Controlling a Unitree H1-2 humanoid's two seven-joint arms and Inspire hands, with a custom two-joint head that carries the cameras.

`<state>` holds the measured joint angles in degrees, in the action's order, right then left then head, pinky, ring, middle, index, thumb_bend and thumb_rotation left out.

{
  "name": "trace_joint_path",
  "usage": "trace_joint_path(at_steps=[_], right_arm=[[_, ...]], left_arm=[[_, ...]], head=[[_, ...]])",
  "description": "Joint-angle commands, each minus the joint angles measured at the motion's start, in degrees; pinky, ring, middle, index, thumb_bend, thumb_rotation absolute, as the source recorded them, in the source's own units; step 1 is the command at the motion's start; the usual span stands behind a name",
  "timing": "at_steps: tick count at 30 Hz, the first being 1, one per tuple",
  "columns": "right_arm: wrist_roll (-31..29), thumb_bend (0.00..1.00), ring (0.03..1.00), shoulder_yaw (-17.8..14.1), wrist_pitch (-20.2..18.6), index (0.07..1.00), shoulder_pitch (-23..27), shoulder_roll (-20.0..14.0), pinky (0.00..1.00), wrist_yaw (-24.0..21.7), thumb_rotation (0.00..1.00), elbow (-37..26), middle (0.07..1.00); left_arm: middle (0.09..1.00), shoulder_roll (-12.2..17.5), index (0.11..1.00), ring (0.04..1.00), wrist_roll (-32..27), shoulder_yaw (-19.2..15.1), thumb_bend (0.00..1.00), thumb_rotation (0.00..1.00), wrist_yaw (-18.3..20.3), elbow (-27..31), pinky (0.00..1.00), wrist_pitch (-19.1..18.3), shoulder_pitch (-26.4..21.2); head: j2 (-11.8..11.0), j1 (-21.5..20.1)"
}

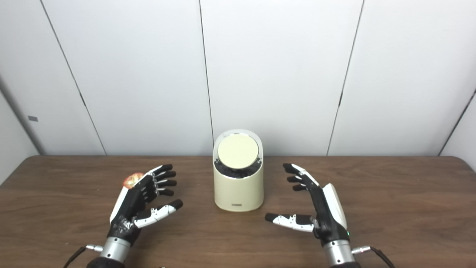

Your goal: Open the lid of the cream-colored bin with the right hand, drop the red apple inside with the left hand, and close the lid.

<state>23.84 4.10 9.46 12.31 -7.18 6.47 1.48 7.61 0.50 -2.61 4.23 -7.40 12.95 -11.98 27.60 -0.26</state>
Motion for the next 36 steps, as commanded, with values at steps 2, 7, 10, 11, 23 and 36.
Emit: trace_joint_path(at_steps=[2,7,10,11,23,36], right_arm=[[-0.56,0.73,0.748,-0.06,1.25,0.802,1.59,0.09,0.66,0.35,0.21,-1.86,0.809],[-0.51,0.73,0.747,-0.12,1.19,0.803,1.53,0.05,0.66,0.42,0.21,-1.74,0.808],[-0.63,0.73,0.747,-0.13,1.21,0.804,1.55,0.06,0.66,0.38,0.22,-1.65,0.809],[-0.61,0.73,0.748,-0.1,1.27,0.804,1.55,0.07,0.66,0.39,0.21,-1.68,0.81],[-0.97,0.71,0.755,-0.17,1.01,0.818,2.33,-0.15,0.66,0.17,0.37,-2.87,0.814],[2.82,0.73,0.834,0.98,-11.49,0.909,13.9,-3.02,0.72,-6.77,0.36,-6.72,0.888]], left_arm=[[0.793,0.39,0.825,0.732,0.33,-0.01,0.73,0.13,-0.44,2.42,0.64,1.56,-1.74],[0.789,0.42,0.824,0.729,0.15,0.02,0.74,0.13,-0.31,2.06,0.64,1.86,-1.89],[0.791,0.48,0.823,0.732,0.03,0.02,0.74,0.13,-0.22,1.93,0.64,1.89,-1.95],[0.792,0.48,0.825,0.733,0.03,0.0,0.74,0.13,-0.23,1.98,0.64,1.73,-1.94],[0.798,0.14,0.828,0.734,0.07,0.34,0.73,0.12,-0.31,1.17,0.64,2.03,-2.19],[0.792,-0.34,0.826,0.735,-0.01,0.49,0.74,0.12,-0.58,-0.07,0.64,2.76,-3.18]], head=[[0.0,-0.06],[0.04,-0.02],[0.03,0.0],[0.03,0.0],[-0.9,-0.04],[-1.59,-0.34]])
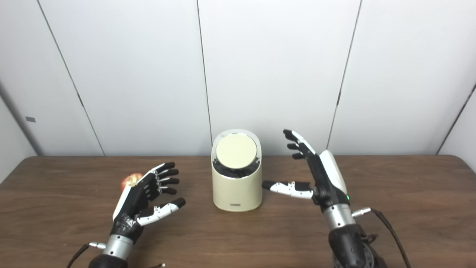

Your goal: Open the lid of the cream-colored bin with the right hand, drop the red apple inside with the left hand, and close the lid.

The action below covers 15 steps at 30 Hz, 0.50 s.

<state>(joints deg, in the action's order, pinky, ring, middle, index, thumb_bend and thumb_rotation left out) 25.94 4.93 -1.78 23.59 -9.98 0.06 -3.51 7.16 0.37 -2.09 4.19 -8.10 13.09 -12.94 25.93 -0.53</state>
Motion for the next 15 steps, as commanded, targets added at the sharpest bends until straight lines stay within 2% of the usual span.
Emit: trace_joint_path(at_steps=[1,10,15], right_arm=[[1.21,0.73,0.835,0.35,-1.1,0.909,3.69,-0.34,0.71,-0.55,0.36,-1.76,0.886],[4.8,0.76,0.829,2.06,-6.0,0.906,10.5,-0.84,0.68,-1.7,0.36,-0.52,0.88],[7.78,0.74,0.815,4.1,-9.15,0.926,13.46,-1.8,0.63,-3.81,0.38,0.28,0.894]], left_arm=[[0.796,0.01,0.827,0.735,0.08,-0.07,0.74,0.12,-0.61,0.8,0.64,2.51,-2.24],[0.804,-0.39,0.832,0.735,0.27,-0.05,0.74,0.11,-0.79,1.37,0.63,2.25,-2.23],[0.804,-0.46,0.834,0.732,0.3,-0.01,0.74,0.12,-0.64,1.2,0.63,2.46,-2.19]], head=[[0.02,-0.09],[-0.06,0.3],[-0.02,0.49]])
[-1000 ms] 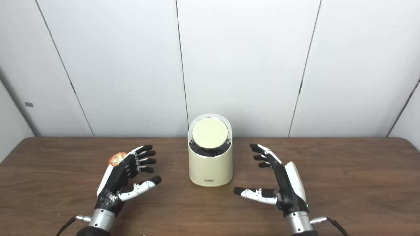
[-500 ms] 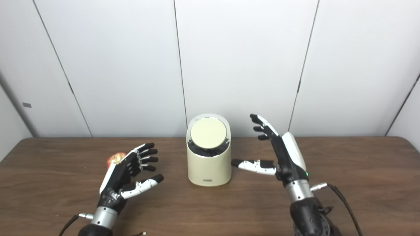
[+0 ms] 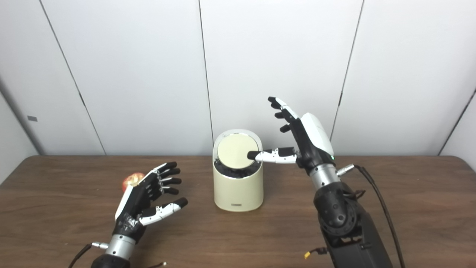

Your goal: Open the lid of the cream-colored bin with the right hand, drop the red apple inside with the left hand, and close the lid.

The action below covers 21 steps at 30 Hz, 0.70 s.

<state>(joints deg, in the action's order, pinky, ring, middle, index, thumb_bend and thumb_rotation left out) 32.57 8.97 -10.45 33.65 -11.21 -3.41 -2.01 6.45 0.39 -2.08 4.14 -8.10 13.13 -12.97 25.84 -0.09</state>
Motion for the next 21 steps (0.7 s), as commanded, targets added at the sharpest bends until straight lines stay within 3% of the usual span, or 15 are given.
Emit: trace_joint_path(at_steps=[1,5,9,14,21], right_arm=[[1.62,0.75,0.806,0.48,-1.51,0.931,3.96,-0.67,0.62,-1.0,0.39,-1.16,0.887],[3.47,0.78,0.837,1.77,-4.35,0.933,6.35,-0.42,0.67,-2.39,0.4,0.3,0.902],[5.41,0.81,0.849,3.77,-3.37,0.921,8.55,-0.83,0.69,-2.21,0.39,3.35,0.898],[7.6,0.87,0.847,6.03,-3.08,0.922,10.51,-0.72,0.66,-1.52,0.39,7.18,0.903],[9.52,0.89,0.834,8.1,-0.99,0.922,11.45,-0.56,0.68,0.48,0.31,11.29,0.902]], left_arm=[[0.806,0.23,0.836,0.732,0.37,-0.02,0.74,0.13,-0.64,1.13,0.63,2.49,-2.17],[0.801,0.12,0.834,0.722,0.87,0.01,0.74,0.13,-0.97,1.09,0.62,2.65,-2.22],[0.8,0.06,0.835,0.717,0.68,0.14,0.74,0.13,-0.8,0.75,0.62,3.21,-2.25],[0.803,0.02,0.837,0.715,0.57,0.18,0.73,0.12,-0.78,0.34,0.61,3.6,-2.38],[0.795,-0.21,0.832,0.712,1.0,0.59,0.73,0.13,-0.79,0.76,0.61,3.64,-2.36]], head=[[0.07,0.05],[0.17,0.12],[0.2,0.32],[0.2,0.34],[0.39,0.39]])
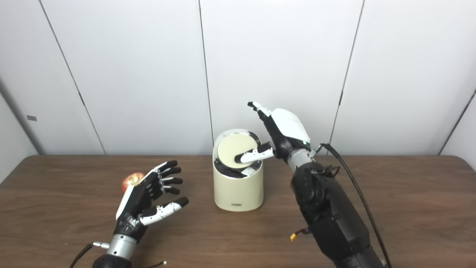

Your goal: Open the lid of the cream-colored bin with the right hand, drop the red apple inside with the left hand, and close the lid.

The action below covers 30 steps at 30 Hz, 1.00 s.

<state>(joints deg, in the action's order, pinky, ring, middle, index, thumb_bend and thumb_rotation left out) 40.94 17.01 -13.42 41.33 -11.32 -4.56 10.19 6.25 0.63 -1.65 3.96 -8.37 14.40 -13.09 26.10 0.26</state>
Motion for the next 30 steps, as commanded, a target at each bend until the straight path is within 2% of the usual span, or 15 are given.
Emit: trace_joint_path(at_steps=[1,5,17,24,30], right_arm=[[1.45,0.9,0.833,0.39,2.22,0.921,3.89,-0.5,0.68,1.91,0.31,-0.35,0.903],[1.69,0.92,0.836,0.91,3.26,0.922,4.03,-0.5,0.68,2.99,0.36,1.3,0.906],[3.1,0.88,0.844,2.18,2.65,0.936,3.93,-1.29,0.69,2.28,0.32,1.91,0.921],[5.54,0.9,0.842,4.3,1.51,0.948,4.61,-2.65,0.69,0.67,0.3,2.38,0.919],[10.04,0.94,0.838,7.26,-0.45,0.959,5.28,-4.21,0.68,-2.58,0.24,1.79,0.927]], left_arm=[[0.794,-0.05,0.833,0.712,0.67,0.2,0.73,0.13,-0.59,1.07,0.61,2.29,-2.23],[0.798,-0.31,0.833,0.723,0.71,0.44,0.73,0.14,-0.71,1.47,0.61,1.81,-2.15],[0.788,-0.83,0.824,0.726,1.28,0.63,0.74,0.14,-1.18,2.08,0.63,1.55,-2.05],[0.793,-0.7,0.825,0.734,1.13,0.71,0.74,0.15,-1.16,2.81,0.64,1.05,-1.72],[0.792,-0.52,0.825,0.729,1.03,0.6,0.74,0.14,-1.12,3.56,0.63,0.43,-1.58]], head=[[0.24,0.07],[0.41,0.73],[1.15,1.22],[1.65,1.24],[2.08,1.23]])
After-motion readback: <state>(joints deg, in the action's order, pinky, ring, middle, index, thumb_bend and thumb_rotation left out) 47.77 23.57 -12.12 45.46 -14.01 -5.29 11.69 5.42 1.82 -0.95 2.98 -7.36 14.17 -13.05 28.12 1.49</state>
